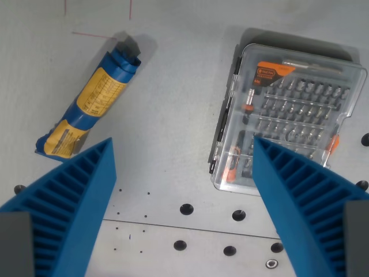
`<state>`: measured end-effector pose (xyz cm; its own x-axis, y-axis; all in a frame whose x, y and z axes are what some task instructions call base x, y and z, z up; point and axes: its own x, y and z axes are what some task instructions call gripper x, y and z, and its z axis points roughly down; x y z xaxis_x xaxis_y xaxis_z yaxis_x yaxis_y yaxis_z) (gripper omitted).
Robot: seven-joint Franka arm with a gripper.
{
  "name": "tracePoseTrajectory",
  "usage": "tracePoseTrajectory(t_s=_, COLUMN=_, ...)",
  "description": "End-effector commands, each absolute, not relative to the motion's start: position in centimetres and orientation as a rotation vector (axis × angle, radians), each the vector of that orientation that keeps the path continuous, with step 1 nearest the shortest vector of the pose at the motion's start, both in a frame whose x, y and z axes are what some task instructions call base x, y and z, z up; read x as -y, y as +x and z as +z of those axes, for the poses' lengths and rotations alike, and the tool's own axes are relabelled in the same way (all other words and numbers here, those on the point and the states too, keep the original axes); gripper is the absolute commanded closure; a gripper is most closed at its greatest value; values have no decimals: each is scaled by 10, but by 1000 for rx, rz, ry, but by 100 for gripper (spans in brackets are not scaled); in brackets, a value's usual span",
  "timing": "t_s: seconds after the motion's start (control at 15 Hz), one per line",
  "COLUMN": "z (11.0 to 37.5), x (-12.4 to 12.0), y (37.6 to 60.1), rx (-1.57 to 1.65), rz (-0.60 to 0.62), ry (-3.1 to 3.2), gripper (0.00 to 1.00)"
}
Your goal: Move above the blue bag
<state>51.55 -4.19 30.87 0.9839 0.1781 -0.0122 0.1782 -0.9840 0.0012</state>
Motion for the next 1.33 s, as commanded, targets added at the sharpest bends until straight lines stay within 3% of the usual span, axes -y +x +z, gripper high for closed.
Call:
tracePoseTrajectory(t_s=0.07, z=310, x=42, y=516, rx=-281, rz=-14, ry=3126, gripper=0)
tracePoseTrajectory(t_s=0.73, z=306, x=39, y=514, rx=-176, rz=-1, ry=3133, gripper=0)
tracePoseTrajectory(t_s=1.33, z=283, x=25, y=509, rx=89, rz=82, ry=3131, gripper=0)
